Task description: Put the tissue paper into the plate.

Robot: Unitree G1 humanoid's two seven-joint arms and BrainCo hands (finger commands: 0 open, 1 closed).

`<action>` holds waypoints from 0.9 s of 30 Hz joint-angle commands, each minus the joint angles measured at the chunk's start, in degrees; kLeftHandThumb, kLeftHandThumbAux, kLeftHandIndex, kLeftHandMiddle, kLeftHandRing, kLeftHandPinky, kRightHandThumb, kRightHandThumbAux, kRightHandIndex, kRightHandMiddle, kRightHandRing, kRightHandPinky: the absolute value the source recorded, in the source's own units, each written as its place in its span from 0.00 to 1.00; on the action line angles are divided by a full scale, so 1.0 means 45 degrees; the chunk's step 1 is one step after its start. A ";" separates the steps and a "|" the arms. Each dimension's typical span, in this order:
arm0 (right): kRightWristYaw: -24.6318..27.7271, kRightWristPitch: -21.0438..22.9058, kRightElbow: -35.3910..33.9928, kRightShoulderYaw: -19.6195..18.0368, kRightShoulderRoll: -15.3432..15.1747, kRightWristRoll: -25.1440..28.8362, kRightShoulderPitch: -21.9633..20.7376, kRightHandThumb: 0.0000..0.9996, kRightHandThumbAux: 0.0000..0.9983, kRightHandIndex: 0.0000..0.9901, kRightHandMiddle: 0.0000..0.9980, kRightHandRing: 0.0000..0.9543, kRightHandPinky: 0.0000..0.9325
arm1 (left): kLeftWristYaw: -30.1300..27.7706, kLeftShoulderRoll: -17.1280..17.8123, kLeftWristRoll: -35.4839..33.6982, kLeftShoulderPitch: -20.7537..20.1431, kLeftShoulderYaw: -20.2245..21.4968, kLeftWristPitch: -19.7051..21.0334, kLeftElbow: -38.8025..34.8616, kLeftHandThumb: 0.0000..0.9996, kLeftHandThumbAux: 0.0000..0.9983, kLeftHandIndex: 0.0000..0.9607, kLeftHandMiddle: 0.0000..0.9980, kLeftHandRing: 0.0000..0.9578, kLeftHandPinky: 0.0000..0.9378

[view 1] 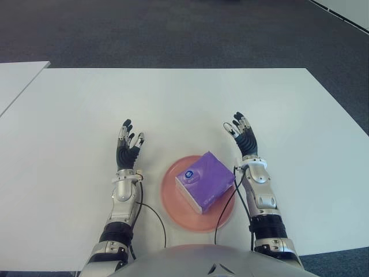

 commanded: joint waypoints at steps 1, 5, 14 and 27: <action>-0.0242 0.0474 0.0031 0.0200 0.0103 -0.0277 0.0403 0.09 0.58 0.00 0.00 0.00 0.00 | -0.0091 -0.0013 0.0208 0.0961 -0.0069 -0.0054 0.1313 0.20 0.64 0.07 0.04 0.01 0.02; -0.0251 0.0541 0.0167 0.0274 0.0045 -0.0354 0.0522 0.09 0.58 0.00 0.00 0.00 0.00 | -0.0210 -0.0099 0.0031 0.0996 -0.0046 -0.0001 0.1209 0.22 0.64 0.07 0.04 0.01 0.02; -0.0287 0.0743 -0.0146 0.0287 -0.0040 -0.0426 0.0910 0.09 0.58 0.00 0.00 0.00 0.00 | -0.0290 -0.0129 -0.0094 0.1125 -0.0078 0.0078 0.0996 0.24 0.62 0.08 0.05 0.01 0.03; -0.0237 0.0710 -0.1008 0.0037 -0.0444 -0.0405 0.1672 0.09 0.56 0.00 0.00 0.00 0.00 | -0.0304 0.0026 0.0070 0.1224 -0.0135 -0.0014 0.0893 0.23 0.61 0.08 0.05 0.02 0.02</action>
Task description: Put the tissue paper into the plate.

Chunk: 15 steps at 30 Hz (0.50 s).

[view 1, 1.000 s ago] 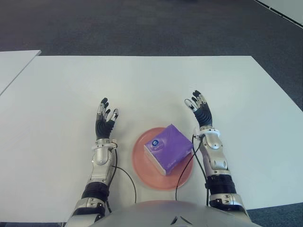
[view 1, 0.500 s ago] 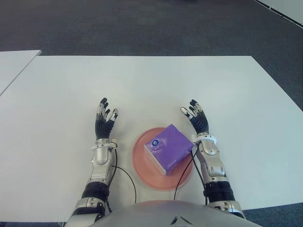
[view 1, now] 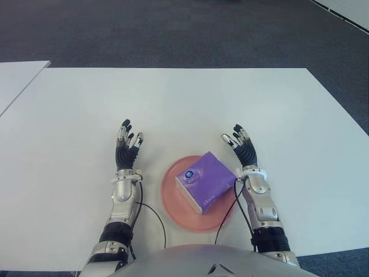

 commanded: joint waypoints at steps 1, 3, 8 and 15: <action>-0.0048 0.0215 -0.0277 -0.0122 -0.0116 -0.0054 0.0490 0.09 0.55 0.00 0.00 0.00 0.00 | -0.0200 0.0047 0.0289 0.1189 -0.0125 -0.0019 0.0970 0.23 0.61 0.08 0.05 0.01 0.02; -0.0076 0.0202 -0.0371 -0.0139 -0.0128 -0.0055 0.0607 0.09 0.55 0.00 0.00 0.00 0.00 | -0.0219 0.0079 0.0276 0.1170 -0.0113 -0.0063 0.1018 0.23 0.61 0.08 0.05 0.01 0.01; -0.0106 -0.0061 -0.0391 -0.0139 -0.0146 -0.0061 0.0917 0.08 0.56 0.00 0.00 0.00 0.00 | -0.0255 0.0139 0.0255 0.1121 -0.0083 -0.0109 0.1115 0.23 0.62 0.08 0.05 0.01 0.01; 0.0110 -0.0906 -0.0204 -0.0012 -0.0295 -0.0117 0.1401 0.09 0.58 0.00 0.00 0.00 0.00 | -0.0221 0.0218 0.0286 0.1072 -0.0046 -0.0155 0.1173 0.22 0.62 0.08 0.05 0.01 0.01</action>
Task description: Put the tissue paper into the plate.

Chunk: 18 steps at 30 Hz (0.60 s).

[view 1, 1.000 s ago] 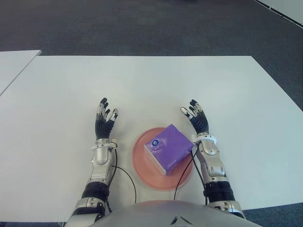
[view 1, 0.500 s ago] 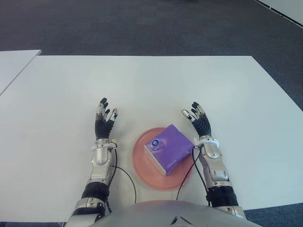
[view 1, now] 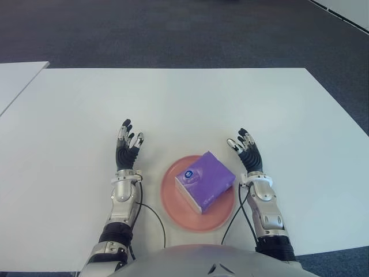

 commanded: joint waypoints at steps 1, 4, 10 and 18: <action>0.0215 -0.0690 0.0466 0.0070 -0.0219 -0.0143 0.0533 0.09 0.58 0.00 0.00 0.00 0.00 | -0.0158 0.0151 0.0286 0.1028 -0.0038 -0.0065 0.1201 0.22 0.62 0.08 0.05 0.01 0.01; 0.0347 -0.1569 0.1178 0.0202 -0.0457 -0.0366 0.0560 0.09 0.58 0.00 0.00 0.00 0.00 | -0.0162 0.0200 0.0274 0.0981 -0.0009 -0.0100 0.1257 0.22 0.62 0.08 0.04 0.01 0.01; 0.0481 -0.3419 0.2981 0.0437 -0.0860 -0.0864 0.0262 0.07 0.56 0.00 0.00 0.00 0.00 | -0.0219 0.0249 0.0208 0.0889 0.0032 -0.0249 0.1425 0.22 0.62 0.08 0.04 0.01 0.01; 0.0577 -0.4894 0.5176 0.0796 -0.1218 -0.1332 -0.0386 0.04 0.56 0.00 0.00 0.00 0.00 | -0.0277 0.0337 0.0207 0.0752 0.0047 -0.0529 0.1729 0.22 0.62 0.08 0.04 0.01 0.01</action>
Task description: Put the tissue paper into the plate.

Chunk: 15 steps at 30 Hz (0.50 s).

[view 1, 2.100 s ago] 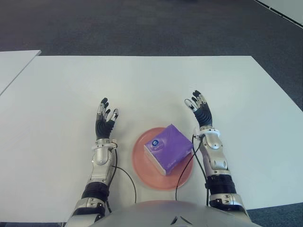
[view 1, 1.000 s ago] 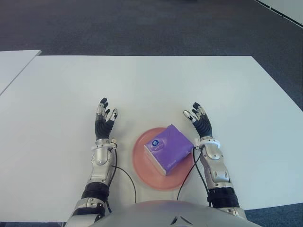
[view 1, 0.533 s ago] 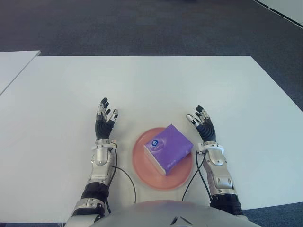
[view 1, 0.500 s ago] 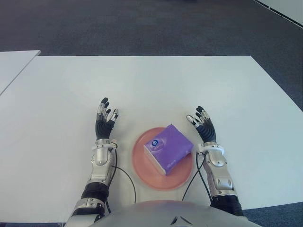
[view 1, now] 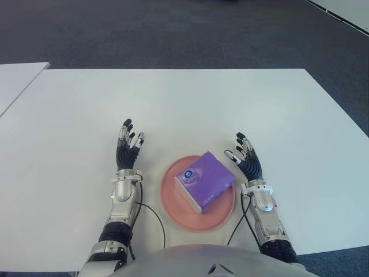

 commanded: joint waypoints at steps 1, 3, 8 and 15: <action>0.0131 -0.0337 0.1663 0.0345 -0.0228 -0.0463 -0.0131 0.02 0.56 0.00 0.00 0.00 0.00 | -0.0219 0.0240 0.0232 0.0876 0.0026 -0.0225 0.1430 0.22 0.63 0.08 0.04 0.01 0.01; 0.0045 -0.0650 0.2072 0.0420 -0.0307 -0.0592 -0.0256 0.01 0.56 0.00 0.00 0.00 0.00 | -0.0219 0.0244 0.0239 0.0849 0.0019 -0.0258 0.1478 0.22 0.63 0.08 0.04 0.01 0.01; -0.0182 -0.1221 0.2882 0.0521 -0.0348 -0.0821 -0.0546 0.00 0.55 0.00 0.00 0.00 0.00 | -0.0222 0.0224 0.0198 0.0763 0.0037 -0.0308 0.1590 0.23 0.63 0.08 0.04 0.01 0.02; -0.0769 -0.1196 0.2674 0.0792 -0.0232 -0.1365 -0.0584 0.00 0.52 0.00 0.00 0.00 0.00 | -0.0238 0.0227 0.0150 0.0660 0.0070 -0.0196 0.1682 0.23 0.63 0.08 0.04 0.01 0.02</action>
